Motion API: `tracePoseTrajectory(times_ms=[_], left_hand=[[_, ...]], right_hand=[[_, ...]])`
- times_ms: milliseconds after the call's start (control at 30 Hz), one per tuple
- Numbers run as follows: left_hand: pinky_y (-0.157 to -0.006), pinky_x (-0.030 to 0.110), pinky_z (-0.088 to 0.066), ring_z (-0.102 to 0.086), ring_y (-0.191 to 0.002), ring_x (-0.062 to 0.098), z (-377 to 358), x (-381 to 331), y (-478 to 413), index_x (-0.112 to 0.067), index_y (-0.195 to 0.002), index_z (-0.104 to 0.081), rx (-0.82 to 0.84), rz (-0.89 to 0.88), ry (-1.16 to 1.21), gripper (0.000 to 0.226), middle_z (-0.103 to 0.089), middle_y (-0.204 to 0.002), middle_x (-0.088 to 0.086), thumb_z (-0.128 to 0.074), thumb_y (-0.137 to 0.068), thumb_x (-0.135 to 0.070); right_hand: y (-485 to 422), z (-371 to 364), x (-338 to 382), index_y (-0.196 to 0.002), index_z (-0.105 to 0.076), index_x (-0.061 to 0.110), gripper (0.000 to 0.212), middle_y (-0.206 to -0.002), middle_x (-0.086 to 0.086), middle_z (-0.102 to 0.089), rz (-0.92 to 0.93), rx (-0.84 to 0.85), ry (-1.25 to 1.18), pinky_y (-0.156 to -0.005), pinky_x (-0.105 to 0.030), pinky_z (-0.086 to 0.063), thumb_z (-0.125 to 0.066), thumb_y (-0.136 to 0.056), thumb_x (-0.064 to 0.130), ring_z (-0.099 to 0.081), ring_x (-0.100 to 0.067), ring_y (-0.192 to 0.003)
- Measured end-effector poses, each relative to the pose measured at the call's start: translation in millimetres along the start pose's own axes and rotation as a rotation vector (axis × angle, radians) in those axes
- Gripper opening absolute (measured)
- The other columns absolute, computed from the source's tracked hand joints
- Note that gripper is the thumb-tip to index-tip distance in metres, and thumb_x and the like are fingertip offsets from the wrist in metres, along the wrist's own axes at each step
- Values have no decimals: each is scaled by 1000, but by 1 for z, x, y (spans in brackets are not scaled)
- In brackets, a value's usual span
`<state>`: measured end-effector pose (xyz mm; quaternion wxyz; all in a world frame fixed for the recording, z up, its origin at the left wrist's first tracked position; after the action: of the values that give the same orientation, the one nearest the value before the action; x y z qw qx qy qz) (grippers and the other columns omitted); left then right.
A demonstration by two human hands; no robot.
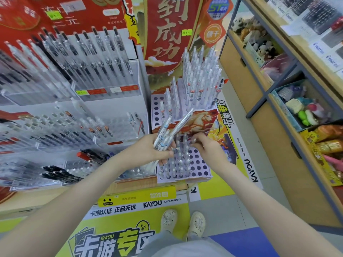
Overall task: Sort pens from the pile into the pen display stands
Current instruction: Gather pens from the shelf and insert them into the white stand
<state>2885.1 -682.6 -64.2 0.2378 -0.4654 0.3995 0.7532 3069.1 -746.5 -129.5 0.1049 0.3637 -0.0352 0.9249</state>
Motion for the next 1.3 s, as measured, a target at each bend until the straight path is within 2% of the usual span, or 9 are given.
tracePoseTrajectory(times_ms=[167,367,500,600,733,833,967,1133,1300], left_hand=[[-69,32,-58,-62,-64,16,-4,-1,-2,-11,-96,-62,28,-14,-40,11,-65,-73,-4,-69,-87,-10],[-69,33,-57,-63,-65,18,-6,0,-3,-13,-98,-62,48,-19,-62,12,-66,-77,2,-68,-88,-13],[-66,30,-55,-61,-63,18,-9,-3,-4,-18,-93,-62,60,-19,-88,9,-65,-72,0,-67,-88,-12],[-65,31,-55,-60,-61,18,-14,-8,-5,-19,-93,-62,106,-17,-115,10,-65,-72,7,-67,-87,-13],[-61,24,-52,-57,-54,11,-24,-16,-4,-18,-92,-60,180,-10,-116,14,-62,-56,-10,-63,-88,-5],[-62,26,-53,-57,-55,13,-27,-22,-5,-16,-98,-63,182,-37,-113,15,-65,-63,-9,-64,-88,-5],[-60,29,-52,-57,-56,15,-25,-25,-8,-9,-100,-62,143,-73,-58,12,-74,-89,2,-62,-90,-5],[-57,27,-50,-55,-52,13,-13,-15,-7,-8,-103,-62,62,-48,22,14,-74,-86,1,-55,-93,-1],[-60,24,-52,-57,-54,9,-12,-11,-7,-7,-102,-64,73,-16,-85,12,-73,-86,2,-55,-95,-6]], right_hand=[[-8,-7,2,-101,-57,4,13,-89,-16,-68,-114,-24,35,-60,-40,-45,-52,-95,15,-59,-33,-72],[0,3,8,-108,-55,8,20,-95,-9,-65,-207,-38,58,-62,-34,-41,-55,-95,23,-56,-26,-77],[18,32,35,-116,-53,17,23,-105,10,-61,-91,-210,-239,-83,-23,-47,-57,-94,20,-58,-8,-98],[26,43,56,-122,-53,18,27,-111,3,-64,-56,-145,-602,-90,-21,-48,-55,-95,19,-60,-9,-104],[27,51,68,-115,-59,10,21,-97,-2,-68,-95,-101,-889,-78,-24,-52,-51,-95,8,-65,-13,-86],[29,57,63,-106,-62,10,18,-87,4,-71,-86,-135,-894,-73,-21,-51,-50,-95,4,-66,-11,-79],[32,61,50,-108,-61,7,19,-101,-9,-68,-79,-232,-966,-77,-30,-54,-47,-96,7,-65,-22,-89],[33,80,20,-99,-58,8,14,-91,-6,-64,-156,-438,-1049,-71,-24,-53,-44,-99,8,-65,-14,-77],[31,57,24,-105,-58,5,17,-99,-4,-66,-167,-250,-979,-83,-30,-53,-43,-100,8,-64,-19,-94]])
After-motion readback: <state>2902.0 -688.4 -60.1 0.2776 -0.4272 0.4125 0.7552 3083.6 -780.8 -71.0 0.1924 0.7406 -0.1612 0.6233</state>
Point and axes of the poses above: each hand's wrist, its own y-axis away from the middle knuckle, its own z-axis out of the back of the hand, x = y × z, the point moved 5 cm from there along -y, towards the middle knuckle
